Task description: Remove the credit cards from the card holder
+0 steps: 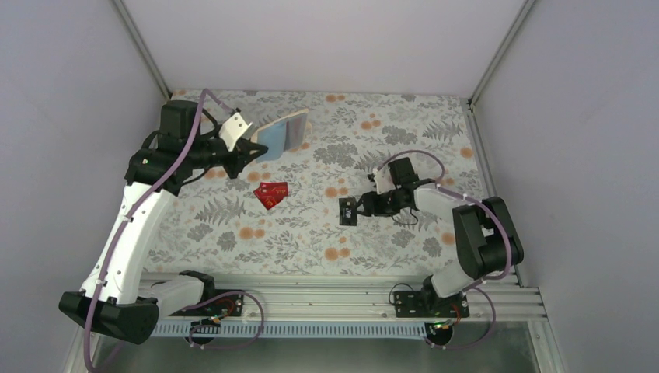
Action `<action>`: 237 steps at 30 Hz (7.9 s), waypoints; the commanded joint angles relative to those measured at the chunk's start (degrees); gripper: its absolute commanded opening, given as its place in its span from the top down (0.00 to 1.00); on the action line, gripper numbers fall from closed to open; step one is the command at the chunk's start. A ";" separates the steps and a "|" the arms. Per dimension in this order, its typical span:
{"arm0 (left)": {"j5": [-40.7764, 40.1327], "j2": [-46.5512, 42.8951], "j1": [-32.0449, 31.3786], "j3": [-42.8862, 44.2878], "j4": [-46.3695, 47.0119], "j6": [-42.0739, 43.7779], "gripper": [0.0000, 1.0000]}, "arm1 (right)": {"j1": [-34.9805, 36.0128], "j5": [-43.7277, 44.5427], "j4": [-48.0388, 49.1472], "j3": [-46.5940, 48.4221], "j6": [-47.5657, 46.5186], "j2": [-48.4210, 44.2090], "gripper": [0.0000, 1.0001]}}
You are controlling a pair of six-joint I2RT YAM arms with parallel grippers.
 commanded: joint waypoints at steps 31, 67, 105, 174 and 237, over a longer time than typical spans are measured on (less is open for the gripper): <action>37.16 -1.39 0.16 4.96 -17.88 22.73 0.98 | 18.13 3.12 17.98 17.56 -6.78 -33.07 0.15; 28.40 -0.40 0.16 1.77 -8.70 11.43 0.98 | 26.64 -10.57 21.41 24.42 -8.76 -21.48 0.45; 12.71 1.07 -0.87 -0.51 -0.45 3.40 0.83 | 32.64 -2.26 15.59 32.81 -1.99 -15.77 0.95; 20.82 2.81 -2.64 4.80 0.50 -1.56 0.57 | 22.69 -2.00 9.71 29.45 -2.00 -19.13 0.96; 24.95 7.32 -1.04 12.68 -6.35 2.59 0.98 | 16.51 -13.01 13.59 30.62 -6.42 -15.73 0.84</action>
